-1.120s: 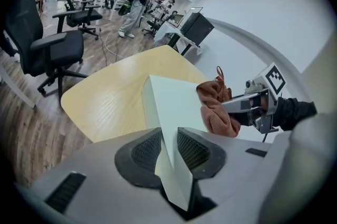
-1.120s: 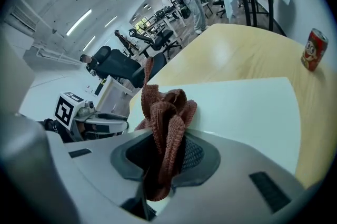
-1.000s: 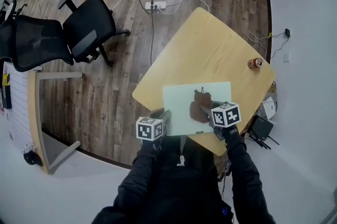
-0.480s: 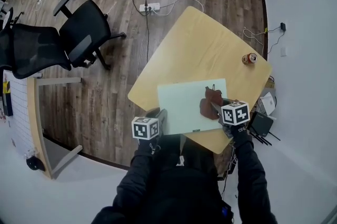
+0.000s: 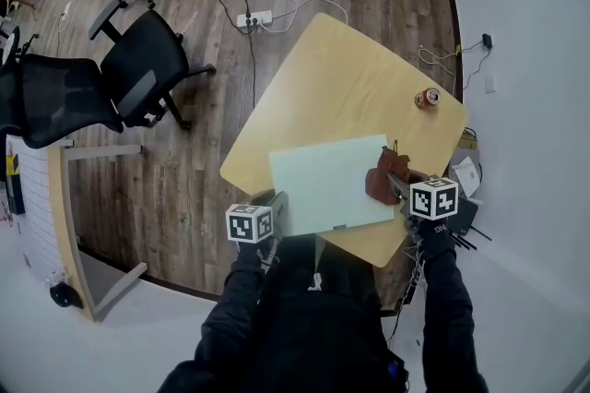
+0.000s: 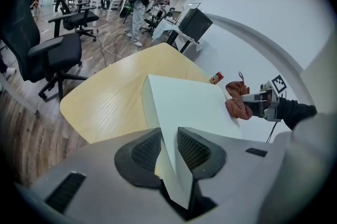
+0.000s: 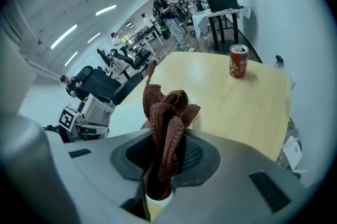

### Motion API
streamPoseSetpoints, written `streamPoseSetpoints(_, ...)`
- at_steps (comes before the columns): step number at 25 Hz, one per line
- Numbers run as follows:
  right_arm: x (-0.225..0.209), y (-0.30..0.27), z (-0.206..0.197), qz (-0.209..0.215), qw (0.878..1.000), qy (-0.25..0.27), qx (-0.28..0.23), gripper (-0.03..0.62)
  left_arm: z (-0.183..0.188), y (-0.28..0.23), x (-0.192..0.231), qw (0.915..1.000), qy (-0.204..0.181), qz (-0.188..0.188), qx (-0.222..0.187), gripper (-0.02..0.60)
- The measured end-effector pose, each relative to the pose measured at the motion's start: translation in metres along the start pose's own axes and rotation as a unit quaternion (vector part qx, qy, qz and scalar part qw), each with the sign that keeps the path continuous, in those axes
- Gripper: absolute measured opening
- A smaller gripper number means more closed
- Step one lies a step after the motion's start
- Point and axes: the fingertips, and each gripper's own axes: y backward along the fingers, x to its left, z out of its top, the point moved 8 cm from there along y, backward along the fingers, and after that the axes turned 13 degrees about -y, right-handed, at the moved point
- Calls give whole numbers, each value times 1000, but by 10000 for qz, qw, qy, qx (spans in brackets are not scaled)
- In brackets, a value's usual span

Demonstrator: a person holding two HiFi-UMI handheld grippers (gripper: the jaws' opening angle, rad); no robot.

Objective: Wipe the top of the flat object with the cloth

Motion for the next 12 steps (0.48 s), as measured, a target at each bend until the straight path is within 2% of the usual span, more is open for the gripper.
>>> streamPoseSetpoints(7, 66, 19, -15, 819, 9959, -182, -323, 103, -1, 0, 1, 9999, 19, -114, -41, 117)
streamPoseSetpoints(12, 118, 4, -41, 1639, 9855, -440, -60, 101, 0, -1, 2, 9998, 51, -207, -18, 117)
